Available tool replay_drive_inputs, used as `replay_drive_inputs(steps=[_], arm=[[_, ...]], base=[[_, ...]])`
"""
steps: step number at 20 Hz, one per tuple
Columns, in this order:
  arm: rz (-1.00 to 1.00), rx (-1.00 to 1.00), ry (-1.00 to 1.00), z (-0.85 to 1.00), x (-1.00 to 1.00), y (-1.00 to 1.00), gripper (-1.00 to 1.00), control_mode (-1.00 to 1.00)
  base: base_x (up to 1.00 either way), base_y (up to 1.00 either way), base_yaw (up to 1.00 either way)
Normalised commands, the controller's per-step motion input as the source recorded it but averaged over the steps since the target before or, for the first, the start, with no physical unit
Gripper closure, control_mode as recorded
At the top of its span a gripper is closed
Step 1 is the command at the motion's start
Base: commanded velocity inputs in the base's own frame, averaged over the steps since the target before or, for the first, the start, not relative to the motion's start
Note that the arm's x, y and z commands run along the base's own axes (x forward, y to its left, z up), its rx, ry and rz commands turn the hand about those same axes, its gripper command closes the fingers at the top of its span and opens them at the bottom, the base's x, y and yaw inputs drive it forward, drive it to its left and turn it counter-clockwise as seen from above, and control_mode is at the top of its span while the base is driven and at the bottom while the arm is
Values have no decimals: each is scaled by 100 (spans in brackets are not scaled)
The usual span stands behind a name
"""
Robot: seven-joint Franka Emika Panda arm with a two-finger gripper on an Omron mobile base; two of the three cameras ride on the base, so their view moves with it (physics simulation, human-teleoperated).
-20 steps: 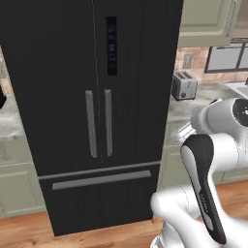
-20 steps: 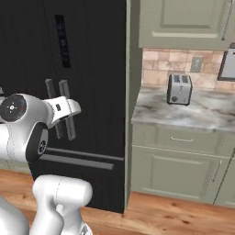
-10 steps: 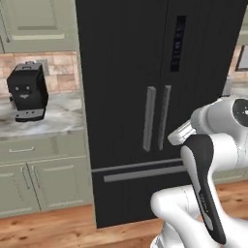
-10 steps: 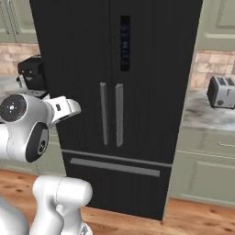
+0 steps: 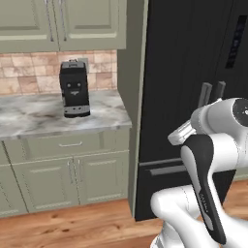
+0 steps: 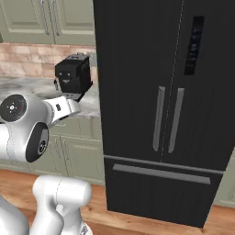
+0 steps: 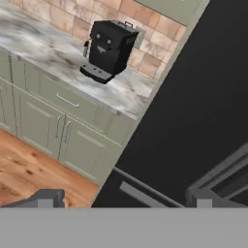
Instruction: Pick the canned food and bar from the counter and place them in the cabinets closest to them.
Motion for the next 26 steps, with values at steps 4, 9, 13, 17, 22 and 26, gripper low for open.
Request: replay_drive_inputs(steps=[4,9,13,17,22,26], arm=[[0,0,0,0,0,0,-100,100],[0,0,0,0,0,0,-100,100],[0,0,0,0,0,0,-100,100],[0,0,0,0,0,0,-100,100],[0,0,0,0,0,0,-100,100],[0,0,0,0,0,0,-100,100]], base=[[-22,95,0],[-22,95,0],[-22,93,0],[-21,94,0],[-20,94,0],[-19,94,0]])
